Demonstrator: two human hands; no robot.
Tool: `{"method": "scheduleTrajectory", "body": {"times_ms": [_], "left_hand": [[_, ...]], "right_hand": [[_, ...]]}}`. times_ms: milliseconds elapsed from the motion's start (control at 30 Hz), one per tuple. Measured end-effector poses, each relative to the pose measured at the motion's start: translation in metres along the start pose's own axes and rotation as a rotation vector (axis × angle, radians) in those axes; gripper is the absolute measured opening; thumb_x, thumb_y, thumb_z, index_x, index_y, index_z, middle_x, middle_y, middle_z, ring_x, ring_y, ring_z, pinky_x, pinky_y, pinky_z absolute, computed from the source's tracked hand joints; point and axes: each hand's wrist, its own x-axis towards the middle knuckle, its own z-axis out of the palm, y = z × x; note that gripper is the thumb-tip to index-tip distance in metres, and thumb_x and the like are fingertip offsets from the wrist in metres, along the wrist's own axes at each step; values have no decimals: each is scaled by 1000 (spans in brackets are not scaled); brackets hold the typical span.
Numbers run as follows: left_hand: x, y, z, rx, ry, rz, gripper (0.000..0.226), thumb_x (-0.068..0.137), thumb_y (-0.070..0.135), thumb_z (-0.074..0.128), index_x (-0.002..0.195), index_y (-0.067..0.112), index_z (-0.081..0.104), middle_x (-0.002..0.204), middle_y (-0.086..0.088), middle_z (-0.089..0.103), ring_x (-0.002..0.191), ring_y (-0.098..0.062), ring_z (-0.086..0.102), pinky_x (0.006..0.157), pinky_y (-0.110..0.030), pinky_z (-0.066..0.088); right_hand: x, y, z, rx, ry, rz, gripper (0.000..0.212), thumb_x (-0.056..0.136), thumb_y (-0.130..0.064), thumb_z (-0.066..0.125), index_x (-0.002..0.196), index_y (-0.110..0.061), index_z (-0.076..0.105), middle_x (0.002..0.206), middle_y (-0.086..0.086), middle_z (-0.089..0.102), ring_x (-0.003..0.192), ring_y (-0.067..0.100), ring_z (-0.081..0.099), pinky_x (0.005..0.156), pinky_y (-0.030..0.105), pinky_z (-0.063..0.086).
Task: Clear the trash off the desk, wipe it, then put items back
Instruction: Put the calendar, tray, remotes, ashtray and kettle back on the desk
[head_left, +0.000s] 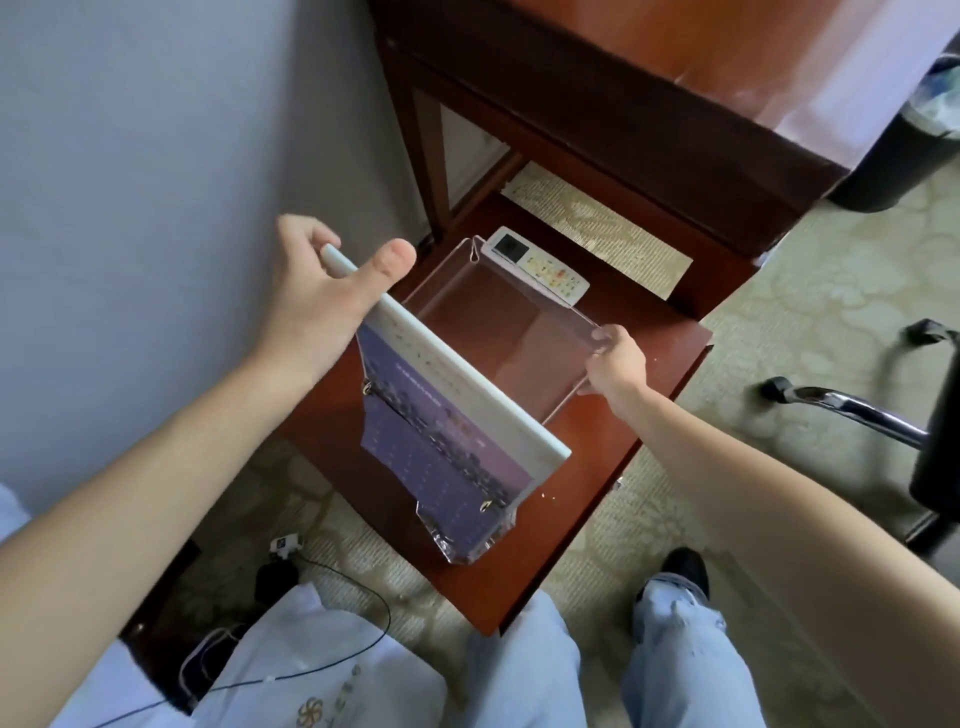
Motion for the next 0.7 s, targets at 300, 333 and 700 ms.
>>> {"method": "scheduleTrajectory", "body": {"times_ms": [300, 333, 700], "left_hand": [[-1, 14, -4, -64, -168, -130, 41, 57, 61, 65, 60, 20, 60, 61, 6, 49, 63, -5, 43, 67, -24, 34], [-1, 17, -5, -99, -164, -142, 37, 62, 54, 70, 57, 19, 57, 55, 8, 43, 57, -3, 39, 63, -23, 31], [18, 126, -45, -168, -215, -54, 34, 77, 35, 73, 54, 20, 52, 43, 14, 40, 54, -7, 37, 63, -25, 33]], "right_hand": [[-40, -32, -57, 151, 62, -132, 37, 93, -1, 39, 125, -17, 49, 111, 3, 54, 52, 11, 63, 58, 33, 59], [-46, -40, -64, 137, 68, -165, 36, 95, -3, 38, 126, -17, 48, 103, 3, 57, 47, 7, 61, 51, 27, 57], [-101, -119, -156, 13, 128, -373, 34, 95, -12, 35, 126, -19, 49, 127, 6, 54, 45, 13, 64, 68, 41, 58]]}}
